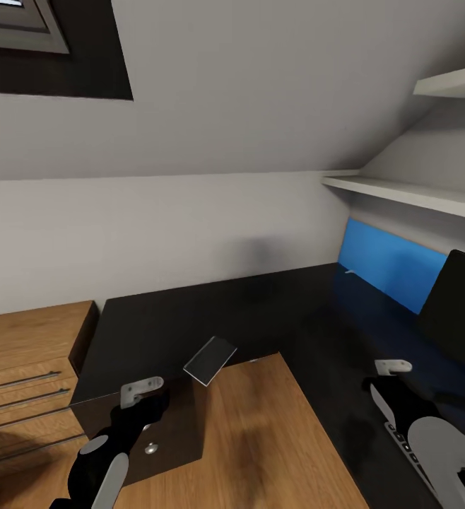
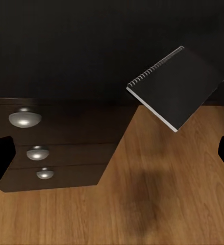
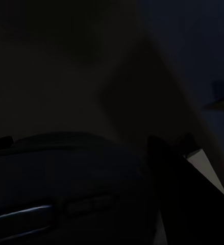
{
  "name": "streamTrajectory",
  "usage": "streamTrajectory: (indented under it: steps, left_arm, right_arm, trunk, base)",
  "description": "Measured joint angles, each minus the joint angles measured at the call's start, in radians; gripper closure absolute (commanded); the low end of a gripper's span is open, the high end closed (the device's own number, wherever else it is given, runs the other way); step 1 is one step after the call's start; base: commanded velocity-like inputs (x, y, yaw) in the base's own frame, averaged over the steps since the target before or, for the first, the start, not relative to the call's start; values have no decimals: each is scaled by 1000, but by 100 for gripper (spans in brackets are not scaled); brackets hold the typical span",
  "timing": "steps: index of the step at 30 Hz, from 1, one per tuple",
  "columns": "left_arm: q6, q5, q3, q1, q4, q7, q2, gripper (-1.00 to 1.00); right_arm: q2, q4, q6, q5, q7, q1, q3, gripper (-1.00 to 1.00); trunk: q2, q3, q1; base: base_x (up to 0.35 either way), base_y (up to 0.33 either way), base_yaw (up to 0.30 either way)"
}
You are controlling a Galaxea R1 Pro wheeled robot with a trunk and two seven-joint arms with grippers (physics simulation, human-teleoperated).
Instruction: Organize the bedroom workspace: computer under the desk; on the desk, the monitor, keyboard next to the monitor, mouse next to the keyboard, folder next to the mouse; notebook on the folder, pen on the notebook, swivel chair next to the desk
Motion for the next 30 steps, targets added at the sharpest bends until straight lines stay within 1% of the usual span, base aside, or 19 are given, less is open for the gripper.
streamTrajectory:
  steps: [4, 8, 28, 30]
  left_arm:
    - [0, 0, 0, 0, 0, -1, 0, -100]
    - [0, 0, 0, 0, 0, 0, 0, -100]
    - [1, 0, -1, 0, 0, -1, 0, -100]
    - [0, 0, -1, 0, 0, 0, 0, -100]
  right_arm:
    - [0, 3, -14, 2, 29, 0, 4, 100]
    - [0, 3, -16, 3, 39, 0, 5, 100]
    - [-1, 4, -8, 3, 31, 0, 4, 100]
    - [-1, 5, -8, 3, 31, 0, 3, 100]
  trunk:
    - [0, 0, 0]
    - [0, 0, 0]
    - [0, 0, 0]
    - [-14, -6, 8]
  base:
    - [0, 0, 0]
    - [0, 0, 0]
    - [0, 0, 0]
    - [0, 0, 0]
